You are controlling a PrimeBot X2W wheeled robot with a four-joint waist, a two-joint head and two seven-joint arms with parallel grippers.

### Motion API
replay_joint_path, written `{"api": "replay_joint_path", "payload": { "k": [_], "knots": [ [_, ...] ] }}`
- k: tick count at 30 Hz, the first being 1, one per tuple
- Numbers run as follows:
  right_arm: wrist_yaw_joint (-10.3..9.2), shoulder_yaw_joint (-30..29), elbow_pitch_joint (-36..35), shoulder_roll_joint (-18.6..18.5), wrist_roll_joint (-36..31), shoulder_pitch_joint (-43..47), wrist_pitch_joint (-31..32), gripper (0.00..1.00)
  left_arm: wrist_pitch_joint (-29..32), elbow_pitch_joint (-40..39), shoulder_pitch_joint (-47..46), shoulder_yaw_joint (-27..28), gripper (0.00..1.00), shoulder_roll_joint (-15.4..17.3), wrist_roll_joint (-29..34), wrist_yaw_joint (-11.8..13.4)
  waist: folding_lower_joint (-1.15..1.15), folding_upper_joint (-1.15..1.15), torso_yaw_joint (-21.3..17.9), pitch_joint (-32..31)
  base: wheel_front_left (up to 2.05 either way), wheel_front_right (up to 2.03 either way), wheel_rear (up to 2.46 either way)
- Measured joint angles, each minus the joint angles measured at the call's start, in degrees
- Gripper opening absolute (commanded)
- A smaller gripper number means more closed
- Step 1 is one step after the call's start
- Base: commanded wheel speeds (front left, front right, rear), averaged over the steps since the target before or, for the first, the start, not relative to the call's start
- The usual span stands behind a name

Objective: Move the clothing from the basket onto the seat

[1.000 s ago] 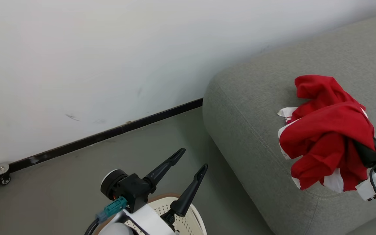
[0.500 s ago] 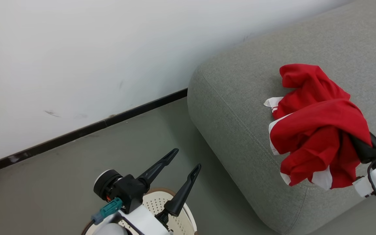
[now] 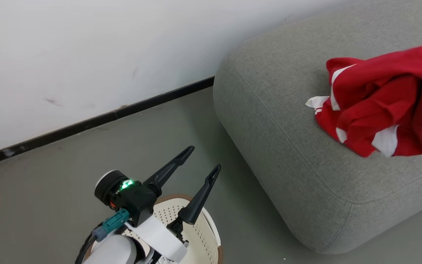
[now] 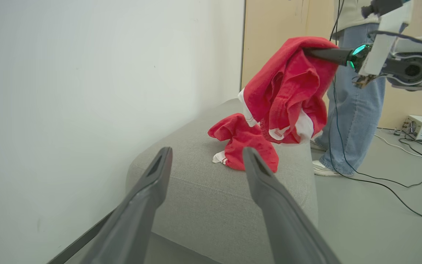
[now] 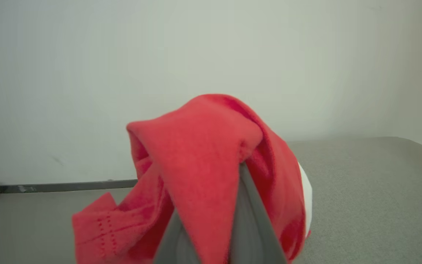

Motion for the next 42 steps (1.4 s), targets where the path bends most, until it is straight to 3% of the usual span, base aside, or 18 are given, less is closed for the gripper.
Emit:
{"api": "replay_joint_path", "payload": {
  "k": [18, 28, 32, 42],
  "knots": [
    [0.0, -4.5, 9.1, -2.6, -2.0, -13.6, 2.6, 0.0, 3.1, -6.0, -5.8, 0.6, 1.0, 0.9, 1.7, 0.5, 0.0, -0.01, 3.8, 8.6, 0.0, 0.0, 0.0],
    [0.0, -8.7, 17.2, -2.7, -1.4, -15.7, 0.9, 0.0, 4.9, -8.1, -9.3, 0.1, 1.0, 1.2, 2.9, 0.5, 0.0, -0.01, 5.6, 13.0, 0.0, 0.0, 0.0],
    [0.0, -8.8, 20.2, -1.5, -1.5, -15.3, -0.5, 0.0, 5.4, -8.2, -10.1, -0.2, 1.0, 1.1, 3.5, 0.5, 0.0, -0.01, 6.3, 14.9, 0.0, 0.0, 0.0],
    [0.0, -7.7, 23.8, 5.7, -1.5, -12.9, -2.3, 0.0, 6.2, -7.7, -12.8, -2.4, 1.0, 0.9, 4.0, -0.1, 0.0, -0.01, 7.4, 19.1, 0.0, 0.0, 0.0]
  ]
}}
